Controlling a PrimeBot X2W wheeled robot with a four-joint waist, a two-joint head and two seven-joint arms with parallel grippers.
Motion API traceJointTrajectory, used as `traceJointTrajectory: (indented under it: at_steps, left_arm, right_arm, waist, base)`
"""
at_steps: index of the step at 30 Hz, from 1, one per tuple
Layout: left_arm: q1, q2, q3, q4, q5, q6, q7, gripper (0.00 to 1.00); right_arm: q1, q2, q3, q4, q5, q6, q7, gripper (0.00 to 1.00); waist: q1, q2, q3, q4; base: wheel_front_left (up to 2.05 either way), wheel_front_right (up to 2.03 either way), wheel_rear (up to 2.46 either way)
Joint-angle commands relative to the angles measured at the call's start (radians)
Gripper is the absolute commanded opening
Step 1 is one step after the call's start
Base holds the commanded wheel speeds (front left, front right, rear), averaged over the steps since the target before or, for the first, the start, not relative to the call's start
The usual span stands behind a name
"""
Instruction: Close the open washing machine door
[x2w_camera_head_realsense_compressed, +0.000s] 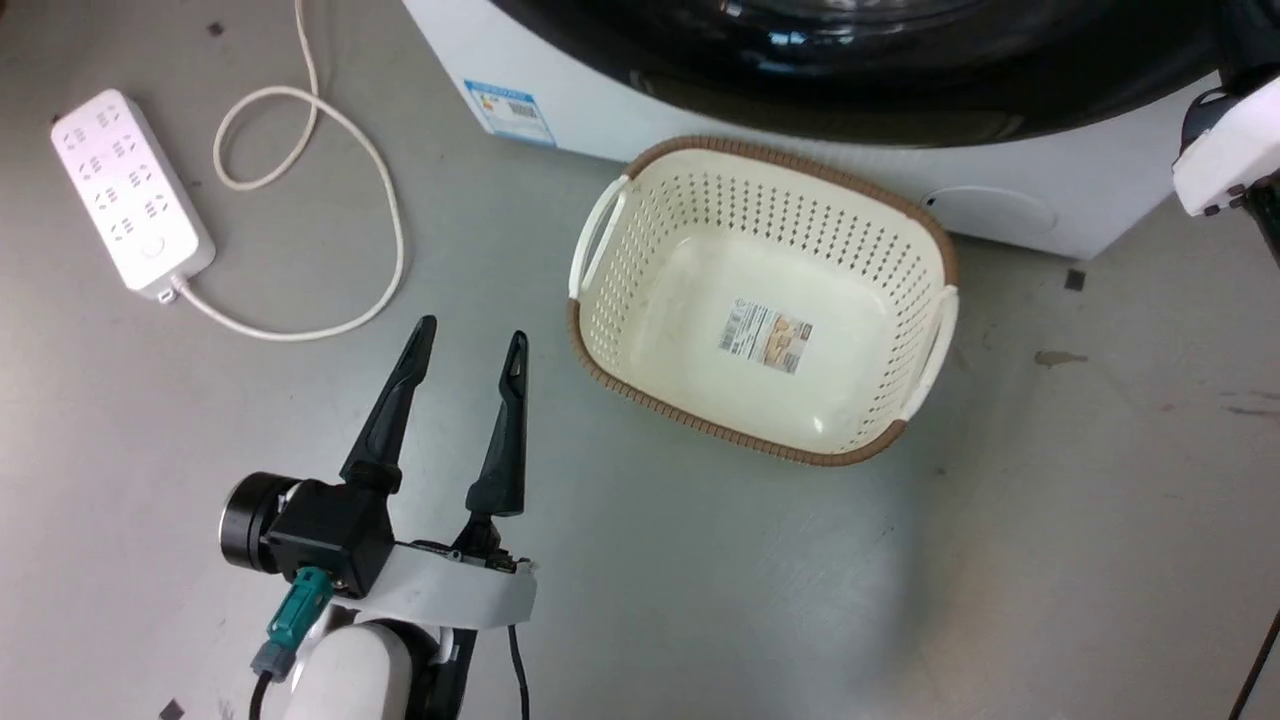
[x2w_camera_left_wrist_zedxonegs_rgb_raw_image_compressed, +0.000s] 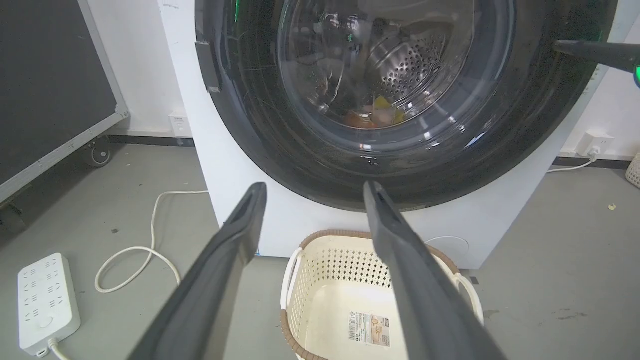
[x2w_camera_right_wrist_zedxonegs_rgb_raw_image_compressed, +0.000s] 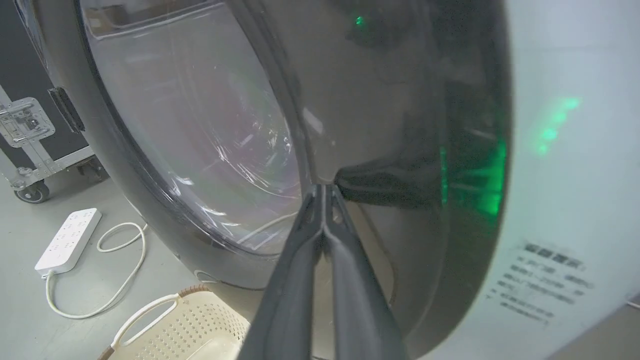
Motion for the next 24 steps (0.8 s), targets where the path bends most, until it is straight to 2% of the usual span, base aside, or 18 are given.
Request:
traceJointTrajectory:
  at_steps: [1,3,4,5,6,9,15,19,24]
  left_arm:
    - [-0.008,-0.001,0.002,0.005,-0.001,0.004,-0.005,1.0]
    - [-0.005,-0.001,0.004,0.008,0.001,0.002,-0.005,1.0]
    - [0.0,-0.001,0.011,0.014,0.003,-0.001,-0.005,1.0]
    - [0.0,-0.001,0.011,0.014,0.003,-0.001,-0.005,1.0]
    - [0.005,-0.001,0.017,0.018,0.004,-0.003,-0.005,1.0]
    - [0.032,-0.001,0.042,0.049,0.009,-0.013,-0.005,1.0]
    - [0.074,0.01,0.063,0.083,0.019,-0.028,-0.005,1.0]
    - [0.108,0.024,0.084,0.102,0.016,-0.036,-0.005,1.0]
    - [0.137,0.028,0.115,0.112,0.01,-0.038,-0.005,1.0]
  right_arm:
    - [-0.002,-0.013,-0.02,0.008,-0.001,-0.013,-0.019,0.0]
    - [0.012,-0.008,-0.019,0.012,0.0,-0.013,-0.03,0.0]
    - [0.046,0.006,-0.023,0.015,0.002,-0.013,-0.061,0.48]
    - [0.046,0.006,-0.023,0.015,0.002,-0.013,-0.061,0.48]
    - [0.068,0.016,-0.024,0.013,0.006,-0.013,-0.075,1.0]
    - [0.18,0.052,-0.019,-0.009,0.023,-0.013,-0.127,1.0]
    - [0.356,0.092,-0.05,-0.094,0.024,-0.013,-0.171,1.0]
    - [0.511,0.166,-0.147,-0.191,0.002,-0.013,-0.187,1.0]
    - [0.697,0.26,-0.207,-0.324,-0.083,-0.013,-0.192,1.0]
  waist:
    - [0.0,0.0,-0.028,-0.017]
    - [0.0,0.0,-0.043,-0.024]
    - [0.0,0.0,-0.078,-0.04]
    - [0.0,0.0,-0.078,-0.04]
    - [0.0,0.0,-0.097,-0.049]
    - [0.0,0.0,-0.185,-0.094]
    - [0.0,0.0,-0.285,-0.155]
    - [0.0,0.0,-0.348,-0.21]
    - [0.0,0.0,-0.39,-0.26]
  base:
    - [0.0,0.0,0.0]
    - [0.0,0.0,0.0]
    - [0.0,0.0,0.0]
    - [0.0,0.0,0.0]
    - [0.0,0.0,0.0]
    - [0.0,0.0,0.0]
    - [0.0,0.0,0.0]
    - [0.0,0.0,0.0]
    - [0.0,0.0,0.0]
